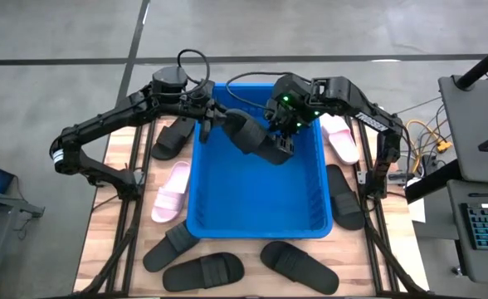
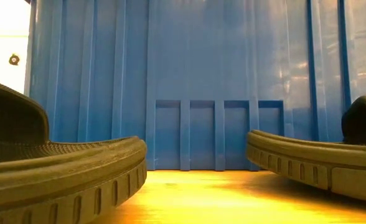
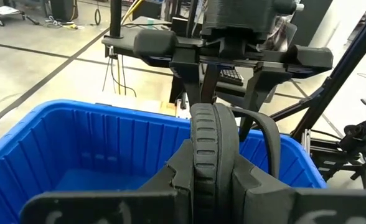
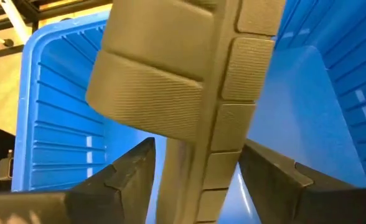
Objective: Pick and place slides into bin
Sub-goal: Put the black slide into the blue bin
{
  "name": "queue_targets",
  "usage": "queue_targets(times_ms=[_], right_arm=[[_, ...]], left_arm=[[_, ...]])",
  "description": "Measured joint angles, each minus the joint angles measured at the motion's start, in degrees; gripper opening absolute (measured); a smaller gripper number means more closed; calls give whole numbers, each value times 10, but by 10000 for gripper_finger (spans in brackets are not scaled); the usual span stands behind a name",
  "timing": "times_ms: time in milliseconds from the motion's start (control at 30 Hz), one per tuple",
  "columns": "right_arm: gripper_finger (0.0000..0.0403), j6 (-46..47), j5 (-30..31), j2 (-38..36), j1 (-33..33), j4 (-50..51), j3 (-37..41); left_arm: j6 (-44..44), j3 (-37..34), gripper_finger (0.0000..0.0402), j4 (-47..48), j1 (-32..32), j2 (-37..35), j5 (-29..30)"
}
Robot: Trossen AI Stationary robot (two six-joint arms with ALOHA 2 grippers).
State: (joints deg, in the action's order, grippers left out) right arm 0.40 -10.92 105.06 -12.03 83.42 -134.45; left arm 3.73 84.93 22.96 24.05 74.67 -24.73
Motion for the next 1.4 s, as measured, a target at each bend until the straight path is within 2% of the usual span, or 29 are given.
queue_targets(times_ms=[167, 467, 600, 900, 1067, 1167, 1267, 1400], right_arm=[[172, 6, 0, 2, 0, 0, 0], [68, 31, -8, 12, 0, -3, 0], [67, 28, -28, 12, 0, -4, 0], [65, 42, -30, 13, 0, 0, 0], [65, 64, -10, 13, 0, 5, 0], [65, 71, -8, 13, 0, 5, 0], [65, 70, -7, 13, 0, 27, 0], [65, 67, 39, 13, -1, 68, 2]], left_arm=[[-1, 3, 17, 0, 0, 0, 0], [-1, 4, 17, 0, 0, -10, 0], [1, 3, 36, -3, 0, -12, -1], [-2, 2, 146, -33, 0, -13, -1], [-46, 3, 215, -33, 0, -18, 5], [-74, 3, 242, -31, 3, -31, 29], [-93, 3, 252, -27, 4, -53, 84], [-118, 1, 253, -25, 3, -91, 161]])
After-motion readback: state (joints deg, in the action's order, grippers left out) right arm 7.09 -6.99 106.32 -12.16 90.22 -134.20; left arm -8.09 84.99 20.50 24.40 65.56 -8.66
